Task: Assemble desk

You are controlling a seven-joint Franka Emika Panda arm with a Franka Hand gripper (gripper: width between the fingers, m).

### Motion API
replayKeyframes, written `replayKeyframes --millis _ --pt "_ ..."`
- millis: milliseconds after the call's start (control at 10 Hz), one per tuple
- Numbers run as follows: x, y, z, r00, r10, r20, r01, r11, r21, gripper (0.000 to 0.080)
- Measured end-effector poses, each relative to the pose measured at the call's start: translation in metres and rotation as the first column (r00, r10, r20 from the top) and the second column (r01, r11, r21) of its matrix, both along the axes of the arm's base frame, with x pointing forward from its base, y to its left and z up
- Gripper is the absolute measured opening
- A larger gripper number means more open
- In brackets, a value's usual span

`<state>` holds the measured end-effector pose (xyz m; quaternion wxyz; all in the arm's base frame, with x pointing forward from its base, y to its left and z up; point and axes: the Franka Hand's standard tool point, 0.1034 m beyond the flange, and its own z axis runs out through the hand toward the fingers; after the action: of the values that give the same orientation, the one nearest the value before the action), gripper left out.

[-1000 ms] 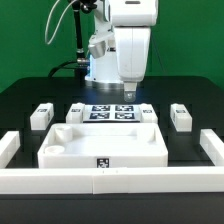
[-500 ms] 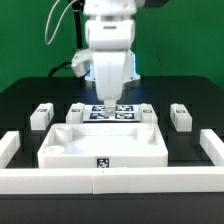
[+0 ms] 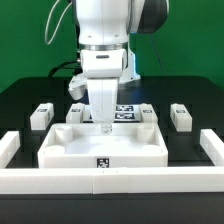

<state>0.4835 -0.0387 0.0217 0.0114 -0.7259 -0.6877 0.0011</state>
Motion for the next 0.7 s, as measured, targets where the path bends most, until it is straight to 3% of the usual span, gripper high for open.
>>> replayKeyframes --millis 100,200,300,400,500,700 --pt "-0.0001 0.0 -0.0001 1.0 0.0 0.0 0.0 1.0 0.0 0.0421" --pt "-0.0004 0.0 -0.0005 1.0 0.0 -0.001 0.0 1.0 0.0 0.0237" --pt "-0.0006 0.0 -0.0008 1.0 0.0 -0.002 0.0 1.0 0.0 0.0104" --pt "-0.0006 -0.0001 -0.0008 1.0 -0.001 -0.002 0.001 1.0 0.0 0.0104" --pt "-0.0006 -0.0001 -0.0008 1.0 -0.001 -0.002 0.001 1.0 0.0 0.0053" --pt "-0.0006 -0.0002 -0.0008 1.0 -0.001 -0.002 0.001 1.0 0.0 0.0053"
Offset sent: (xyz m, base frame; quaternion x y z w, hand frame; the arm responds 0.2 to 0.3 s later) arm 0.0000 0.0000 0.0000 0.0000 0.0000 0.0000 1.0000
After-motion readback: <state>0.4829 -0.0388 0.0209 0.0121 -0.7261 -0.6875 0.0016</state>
